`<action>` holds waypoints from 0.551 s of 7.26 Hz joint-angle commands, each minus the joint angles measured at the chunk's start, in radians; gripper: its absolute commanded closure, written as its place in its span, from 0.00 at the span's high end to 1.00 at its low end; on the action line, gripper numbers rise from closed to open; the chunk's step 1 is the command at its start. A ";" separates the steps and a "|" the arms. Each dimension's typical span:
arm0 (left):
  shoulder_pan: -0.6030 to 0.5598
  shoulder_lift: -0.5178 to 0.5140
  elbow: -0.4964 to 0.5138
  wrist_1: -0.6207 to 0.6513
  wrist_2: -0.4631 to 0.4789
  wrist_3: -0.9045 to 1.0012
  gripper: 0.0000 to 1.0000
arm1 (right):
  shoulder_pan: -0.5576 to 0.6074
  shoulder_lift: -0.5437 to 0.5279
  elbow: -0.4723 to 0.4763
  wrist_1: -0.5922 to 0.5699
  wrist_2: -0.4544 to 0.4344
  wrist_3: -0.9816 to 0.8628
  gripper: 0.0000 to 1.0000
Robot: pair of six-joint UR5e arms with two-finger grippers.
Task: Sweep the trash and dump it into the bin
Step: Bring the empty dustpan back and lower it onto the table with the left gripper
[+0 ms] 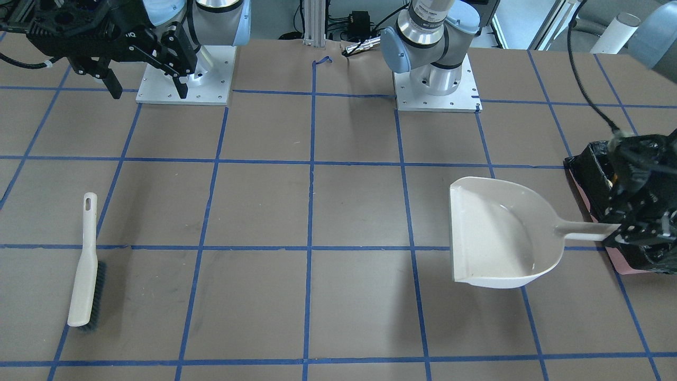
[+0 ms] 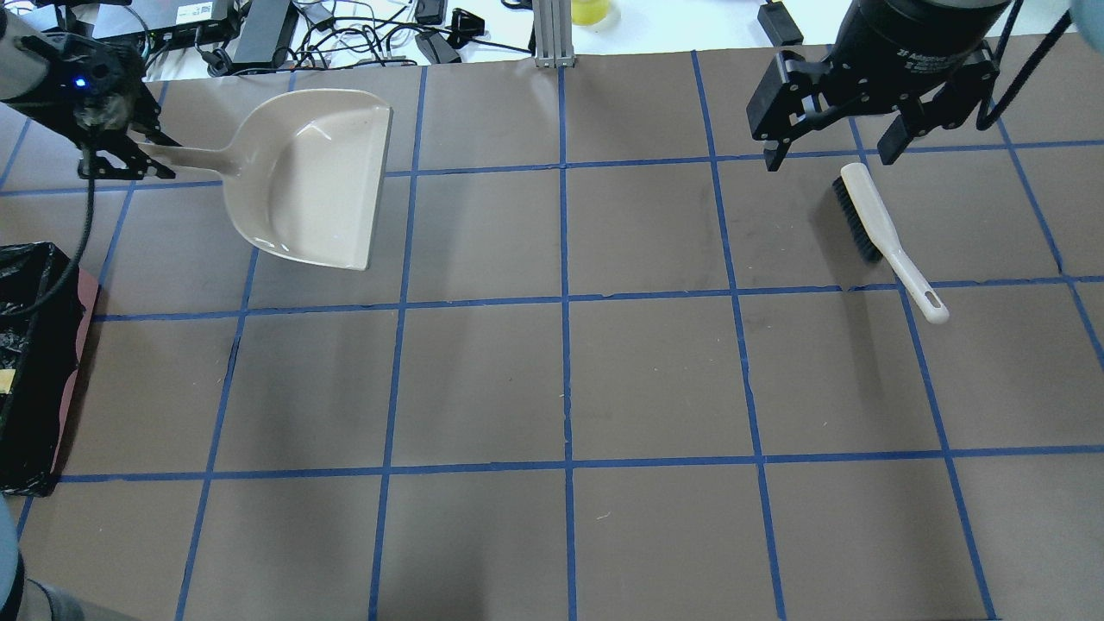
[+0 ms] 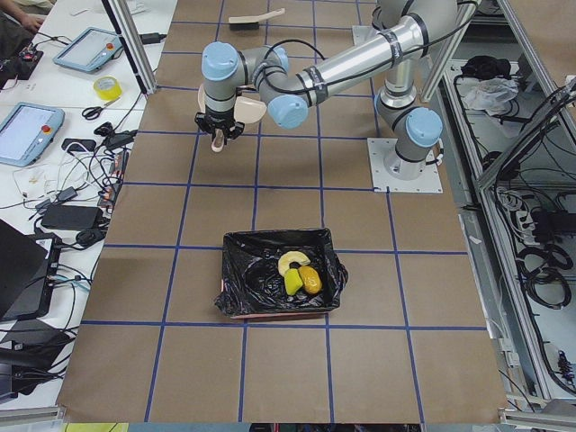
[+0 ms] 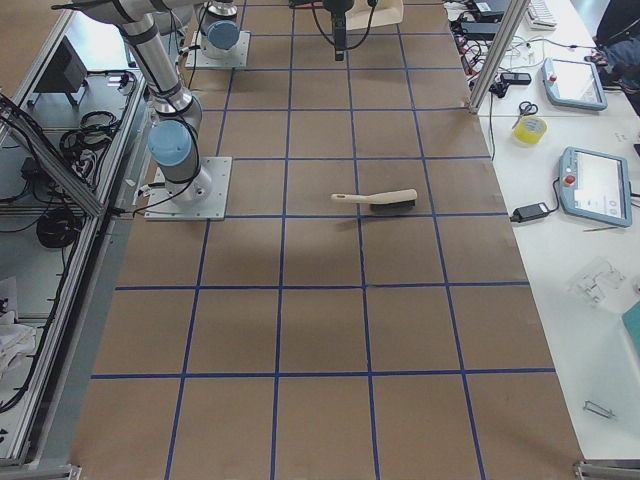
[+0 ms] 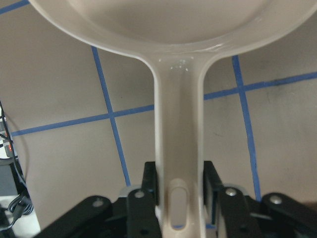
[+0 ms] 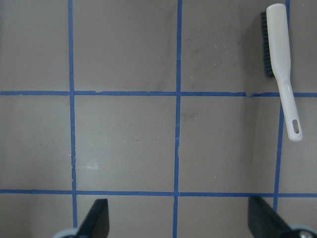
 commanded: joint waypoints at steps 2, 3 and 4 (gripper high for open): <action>-0.097 -0.171 0.102 0.038 0.094 -0.301 0.00 | -0.001 0.000 0.014 -0.006 -0.002 0.002 1.00; -0.150 -0.208 0.135 0.028 0.181 -0.310 0.00 | 0.000 0.000 0.015 -0.004 -0.002 0.006 1.00; -0.207 -0.230 0.138 0.030 0.247 -0.324 0.00 | 0.000 0.000 0.015 -0.006 0.000 0.006 1.00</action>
